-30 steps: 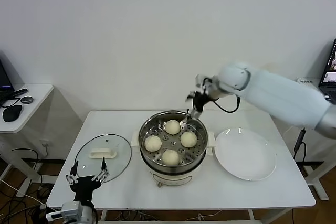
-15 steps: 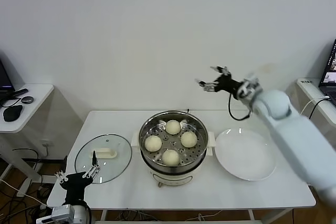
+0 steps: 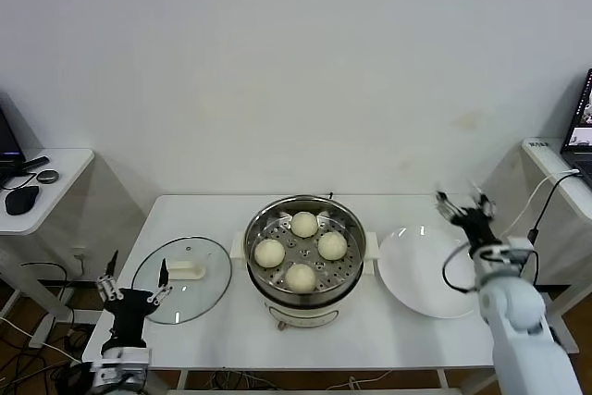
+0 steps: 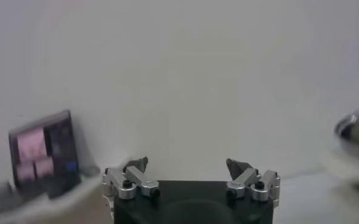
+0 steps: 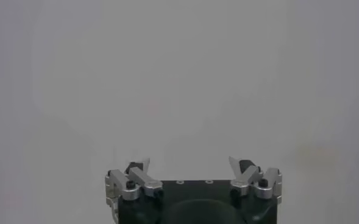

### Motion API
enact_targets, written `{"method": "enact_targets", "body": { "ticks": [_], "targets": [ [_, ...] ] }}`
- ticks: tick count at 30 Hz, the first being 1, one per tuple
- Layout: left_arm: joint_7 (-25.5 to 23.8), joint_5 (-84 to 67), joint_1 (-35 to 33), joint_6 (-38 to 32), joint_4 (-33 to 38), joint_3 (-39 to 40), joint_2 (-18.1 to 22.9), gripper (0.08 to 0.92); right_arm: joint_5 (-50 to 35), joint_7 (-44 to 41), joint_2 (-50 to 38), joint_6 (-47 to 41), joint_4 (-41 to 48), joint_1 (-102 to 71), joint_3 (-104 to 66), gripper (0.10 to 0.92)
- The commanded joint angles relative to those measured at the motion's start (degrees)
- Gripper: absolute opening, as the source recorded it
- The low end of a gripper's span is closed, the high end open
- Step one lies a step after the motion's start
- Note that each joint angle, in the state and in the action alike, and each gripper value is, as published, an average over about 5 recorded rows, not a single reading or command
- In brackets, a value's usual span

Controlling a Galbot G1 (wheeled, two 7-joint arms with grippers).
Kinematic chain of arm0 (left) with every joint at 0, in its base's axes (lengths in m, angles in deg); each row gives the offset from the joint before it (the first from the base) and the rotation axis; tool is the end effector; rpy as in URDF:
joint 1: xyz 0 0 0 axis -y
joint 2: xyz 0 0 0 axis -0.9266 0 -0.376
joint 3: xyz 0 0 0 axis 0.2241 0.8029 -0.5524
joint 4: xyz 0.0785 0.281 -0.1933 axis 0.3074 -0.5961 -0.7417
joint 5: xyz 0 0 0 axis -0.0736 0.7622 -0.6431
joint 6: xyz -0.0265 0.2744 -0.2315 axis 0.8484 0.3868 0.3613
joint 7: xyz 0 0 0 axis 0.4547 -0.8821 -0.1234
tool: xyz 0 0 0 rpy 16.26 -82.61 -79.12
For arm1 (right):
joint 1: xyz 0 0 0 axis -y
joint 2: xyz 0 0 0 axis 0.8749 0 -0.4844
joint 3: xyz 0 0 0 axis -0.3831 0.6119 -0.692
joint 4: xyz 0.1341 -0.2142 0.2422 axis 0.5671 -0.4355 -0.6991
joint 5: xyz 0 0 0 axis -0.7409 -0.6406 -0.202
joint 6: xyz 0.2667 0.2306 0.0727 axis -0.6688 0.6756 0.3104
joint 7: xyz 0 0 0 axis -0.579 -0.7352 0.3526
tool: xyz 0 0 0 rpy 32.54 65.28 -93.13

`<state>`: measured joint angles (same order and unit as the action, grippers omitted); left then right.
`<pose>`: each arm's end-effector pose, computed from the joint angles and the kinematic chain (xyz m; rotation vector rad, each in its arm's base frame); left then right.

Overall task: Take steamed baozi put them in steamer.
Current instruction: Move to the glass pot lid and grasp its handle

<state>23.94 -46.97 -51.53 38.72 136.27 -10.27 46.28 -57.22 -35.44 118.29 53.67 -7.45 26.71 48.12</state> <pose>0.1874 0.0803 -0.3024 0.2697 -2.9282 -1.0884 0.3435 -0.1761 -0.2798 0.0755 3.0598 0.1513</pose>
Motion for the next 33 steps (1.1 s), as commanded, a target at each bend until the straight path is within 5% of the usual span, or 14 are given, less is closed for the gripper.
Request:
{"method": "enact_targets", "body": {
  "ticks": [1, 6, 11, 14, 33],
  "targets": [
    [3.4, 57.3, 1.7, -5.7, -13.0, 4.0, -16.6, 0.823, 5.0, 6.5, 7.1, 5.9, -1.5, -14.1, -12.1, 0.823],
    [2.2, 57.5, 4.5, -2.5, -17.1, 6.3, -20.1, 0.823, 4.3, 6.6, 7.7, 5.3, -2.2, -15.5, -12.2, 0.823],
    [11.0, 51.3, 10.8, -3.2, -28.3, 5.9, -20.1, 0.823, 3.6, 6.8, 8.0, 4.9, -2.0, -16.1, -12.1, 0.823],
    [12.2, 48.6, 12.6, -1.5, -31.2, 5.6, -19.9, 0.823, 4.2, 6.9, 8.1, 4.8, -2.2, -16.5, -11.9, 0.823],
    [6.0, 33.7, 16.0, 1.3, -32.5, 9.5, -18.7, 0.823, 2.6, 7.9, 9.6, 0.7, -7.7, -18.5, -11.6, 0.823]
  ]
}}
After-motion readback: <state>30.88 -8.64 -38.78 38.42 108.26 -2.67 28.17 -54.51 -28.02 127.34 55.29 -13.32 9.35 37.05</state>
